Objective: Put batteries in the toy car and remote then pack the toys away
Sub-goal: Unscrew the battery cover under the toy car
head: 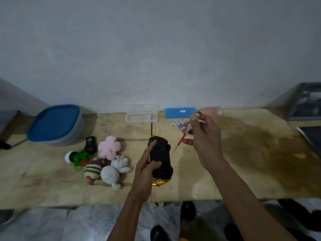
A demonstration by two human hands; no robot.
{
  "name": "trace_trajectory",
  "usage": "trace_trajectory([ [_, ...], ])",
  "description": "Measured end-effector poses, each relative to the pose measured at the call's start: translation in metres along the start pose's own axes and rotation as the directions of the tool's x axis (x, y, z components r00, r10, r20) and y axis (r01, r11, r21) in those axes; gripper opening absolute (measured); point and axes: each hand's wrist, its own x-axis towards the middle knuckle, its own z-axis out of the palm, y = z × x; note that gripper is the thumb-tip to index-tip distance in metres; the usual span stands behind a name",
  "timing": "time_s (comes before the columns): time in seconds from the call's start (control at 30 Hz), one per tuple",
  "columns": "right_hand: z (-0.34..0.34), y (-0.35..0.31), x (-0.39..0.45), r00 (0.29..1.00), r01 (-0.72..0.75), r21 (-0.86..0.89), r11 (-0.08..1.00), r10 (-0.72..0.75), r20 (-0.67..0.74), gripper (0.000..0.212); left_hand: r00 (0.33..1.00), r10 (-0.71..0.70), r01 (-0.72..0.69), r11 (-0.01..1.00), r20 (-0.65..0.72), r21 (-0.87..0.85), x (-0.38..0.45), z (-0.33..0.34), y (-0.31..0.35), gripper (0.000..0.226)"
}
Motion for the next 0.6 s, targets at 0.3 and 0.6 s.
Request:
trace_trajectory([
  [0.3,0.002,-0.013,-0.034,0.996,0.031,0.001,1.000,-0.031,0.085,0.038,0.988,0.004,-0.023,0.992,0.153,0.122,-0.030,-0.008,0.009,0.093],
  [0.6,-0.022,-0.023,-0.020,0.932,0.361,-0.171,0.917,-0.355,0.068,0.059,0.962,0.050,-0.093,0.984,0.267,0.152,-0.005,0.033,0.036,0.106],
])
